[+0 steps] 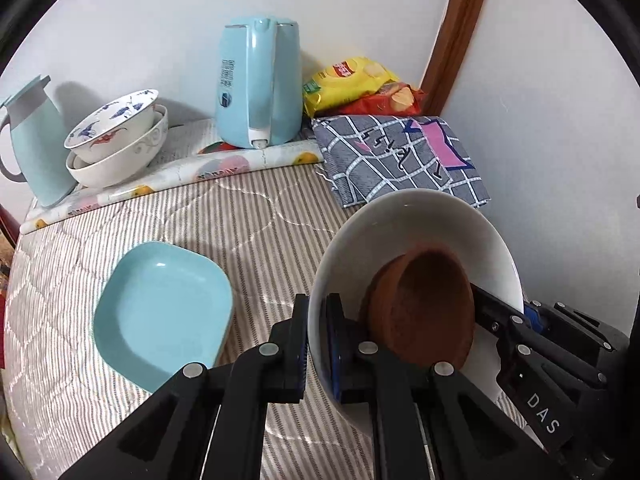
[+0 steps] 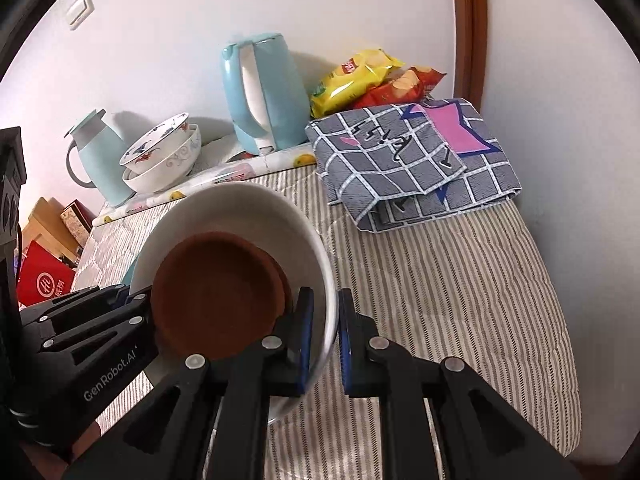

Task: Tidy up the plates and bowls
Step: 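Lift and carry the white bowl toward the teal plate stack with both grippers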

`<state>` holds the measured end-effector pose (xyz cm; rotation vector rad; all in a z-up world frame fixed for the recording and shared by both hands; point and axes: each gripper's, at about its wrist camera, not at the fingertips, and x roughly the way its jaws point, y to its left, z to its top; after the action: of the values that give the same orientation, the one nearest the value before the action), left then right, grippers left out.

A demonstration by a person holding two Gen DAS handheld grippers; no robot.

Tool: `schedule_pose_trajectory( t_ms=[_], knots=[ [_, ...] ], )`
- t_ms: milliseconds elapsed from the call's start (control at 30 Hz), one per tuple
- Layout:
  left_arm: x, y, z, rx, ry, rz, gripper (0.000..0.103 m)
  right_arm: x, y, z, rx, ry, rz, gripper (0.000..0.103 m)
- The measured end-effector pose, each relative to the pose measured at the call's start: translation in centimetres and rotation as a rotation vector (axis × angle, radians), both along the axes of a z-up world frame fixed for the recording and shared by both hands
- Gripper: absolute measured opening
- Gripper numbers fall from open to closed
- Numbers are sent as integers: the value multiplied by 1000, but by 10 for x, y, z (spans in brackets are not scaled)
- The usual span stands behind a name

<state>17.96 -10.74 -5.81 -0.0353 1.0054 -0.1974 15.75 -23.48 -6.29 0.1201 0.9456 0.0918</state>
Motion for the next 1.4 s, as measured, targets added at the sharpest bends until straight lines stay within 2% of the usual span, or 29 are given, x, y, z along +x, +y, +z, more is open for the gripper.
schedule_pose_trajectory(
  t_ms=[667,1400],
  knots=[
    [8,55,7,-7,-16,64,9,19,54,8,-8,-16,66,11],
    [27,123,-16,-20,28,141,9,52,118,-13,1,30,141,11]
  ],
)
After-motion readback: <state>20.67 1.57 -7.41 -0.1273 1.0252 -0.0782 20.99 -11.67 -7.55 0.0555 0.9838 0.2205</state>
